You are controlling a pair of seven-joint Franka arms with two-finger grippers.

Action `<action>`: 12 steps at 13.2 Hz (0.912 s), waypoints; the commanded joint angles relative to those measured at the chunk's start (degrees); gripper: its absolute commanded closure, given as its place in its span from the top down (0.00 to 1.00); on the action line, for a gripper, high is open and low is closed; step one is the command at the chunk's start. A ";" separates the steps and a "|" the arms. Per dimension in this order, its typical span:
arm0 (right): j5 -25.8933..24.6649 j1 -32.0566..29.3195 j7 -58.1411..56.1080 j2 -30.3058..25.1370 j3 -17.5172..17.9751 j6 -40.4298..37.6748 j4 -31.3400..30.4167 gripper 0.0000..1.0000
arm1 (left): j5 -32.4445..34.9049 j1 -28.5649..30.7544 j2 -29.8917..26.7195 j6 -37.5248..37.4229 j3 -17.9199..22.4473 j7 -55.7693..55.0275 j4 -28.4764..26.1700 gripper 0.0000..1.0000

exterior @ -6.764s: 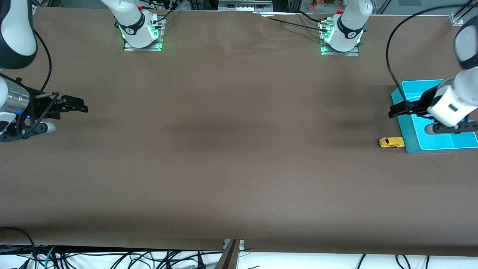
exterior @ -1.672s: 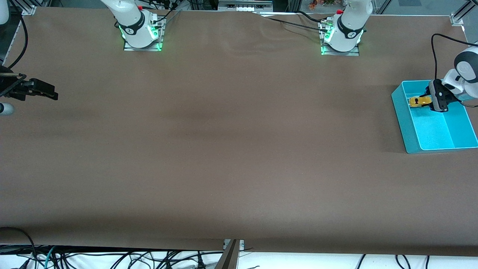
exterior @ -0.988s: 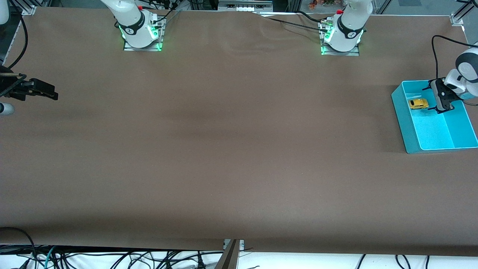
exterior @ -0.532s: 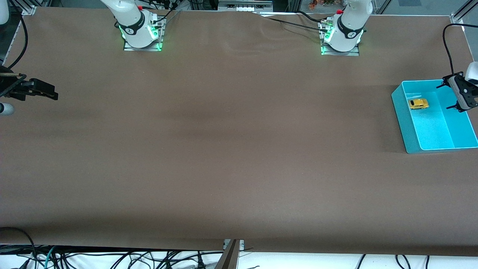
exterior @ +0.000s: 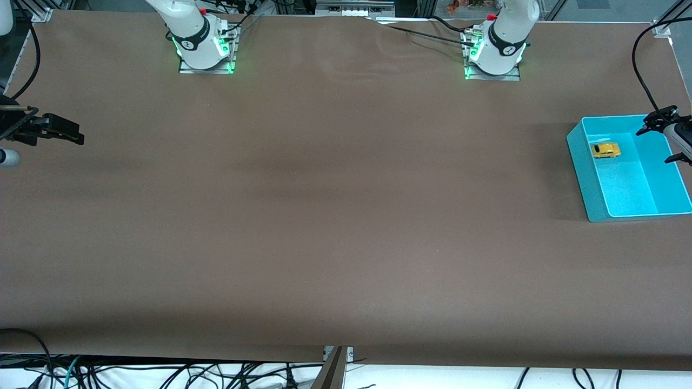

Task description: Wind and store yellow beetle car

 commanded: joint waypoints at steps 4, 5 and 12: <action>-0.13 -0.23 -0.87 -0.10 0.11 -0.05 0.14 1.00 | -3.99 -0.47 -0.41 -6.54 -9.66 -24.57 6.46 1.00; -0.13 -0.23 -0.87 -0.10 0.11 -0.05 0.14 1.00 | -3.90 -0.47 -1.11 -7.86 -12.12 -30.18 6.82 1.00; -0.13 -0.23 -0.87 -0.10 0.11 -0.05 0.14 1.00 | -3.11 -11.36 -2.17 -12.62 -13.19 -61.57 11.30 1.00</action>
